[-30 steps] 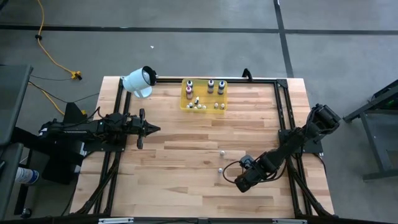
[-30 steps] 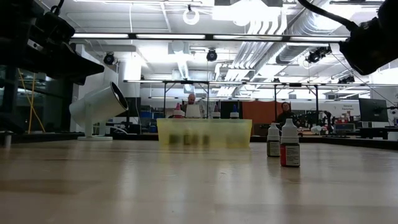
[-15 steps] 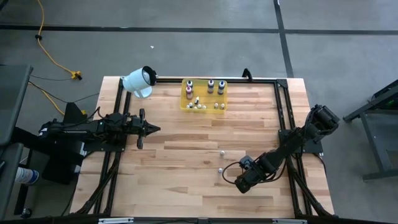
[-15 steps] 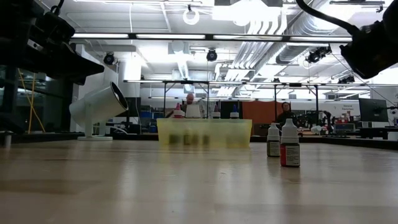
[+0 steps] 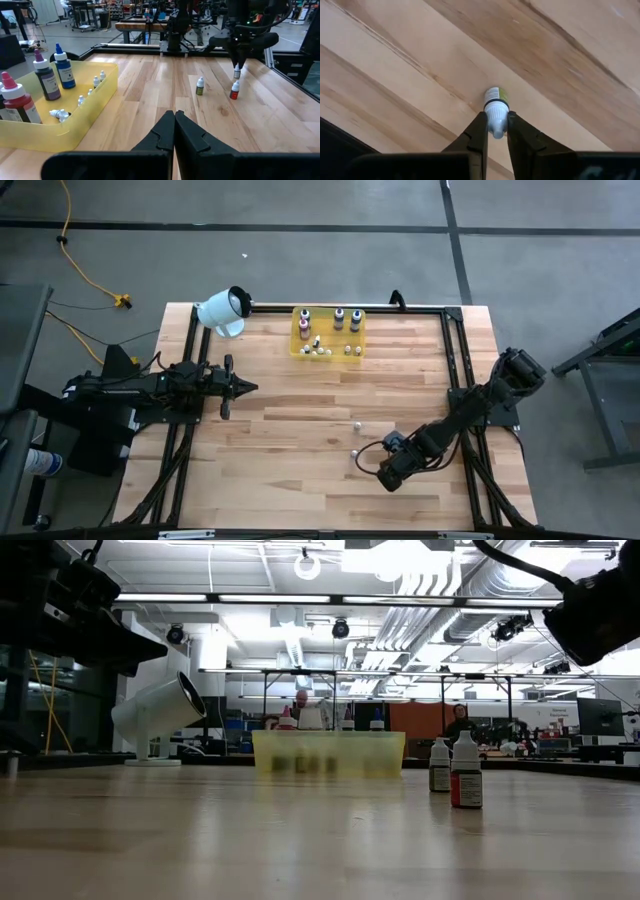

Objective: Pick & Place food coloring
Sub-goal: Put the bottom small light green food coloring bottle into the yellow container

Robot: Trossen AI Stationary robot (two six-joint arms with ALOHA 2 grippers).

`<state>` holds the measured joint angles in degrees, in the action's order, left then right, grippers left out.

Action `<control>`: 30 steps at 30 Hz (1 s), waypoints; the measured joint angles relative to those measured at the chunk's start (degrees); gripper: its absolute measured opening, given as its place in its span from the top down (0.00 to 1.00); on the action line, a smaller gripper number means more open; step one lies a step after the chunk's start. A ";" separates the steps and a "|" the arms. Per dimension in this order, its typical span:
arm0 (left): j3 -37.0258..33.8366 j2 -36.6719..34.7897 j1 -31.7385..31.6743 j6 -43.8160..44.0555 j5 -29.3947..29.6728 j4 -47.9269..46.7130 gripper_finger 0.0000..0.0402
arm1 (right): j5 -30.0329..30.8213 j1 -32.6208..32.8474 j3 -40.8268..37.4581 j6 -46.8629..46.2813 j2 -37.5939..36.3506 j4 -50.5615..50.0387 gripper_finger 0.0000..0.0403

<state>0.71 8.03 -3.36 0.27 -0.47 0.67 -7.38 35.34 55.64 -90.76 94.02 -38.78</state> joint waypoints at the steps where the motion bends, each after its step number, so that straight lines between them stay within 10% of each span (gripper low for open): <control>1: 0.00 -0.01 0.01 0.00 0.00 0.00 1.00 | -0.01 -0.25 0.13 0.58 0.00 0.02 0.89; 17: 0.00 -0.01 0.01 0.01 0.01 0.00 1.00 | 10.24 -12.56 14.79 19.47 -6.34 -20.32 0.88; 30: 0.00 -0.02 0.00 0.01 0.00 0.00 1.00 | 21.59 -38.71 33.25 53.10 -8.07 -31.76 0.87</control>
<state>0.71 8.02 -3.36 0.28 -0.47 0.67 14.21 -3.37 88.89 -37.66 85.95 -70.54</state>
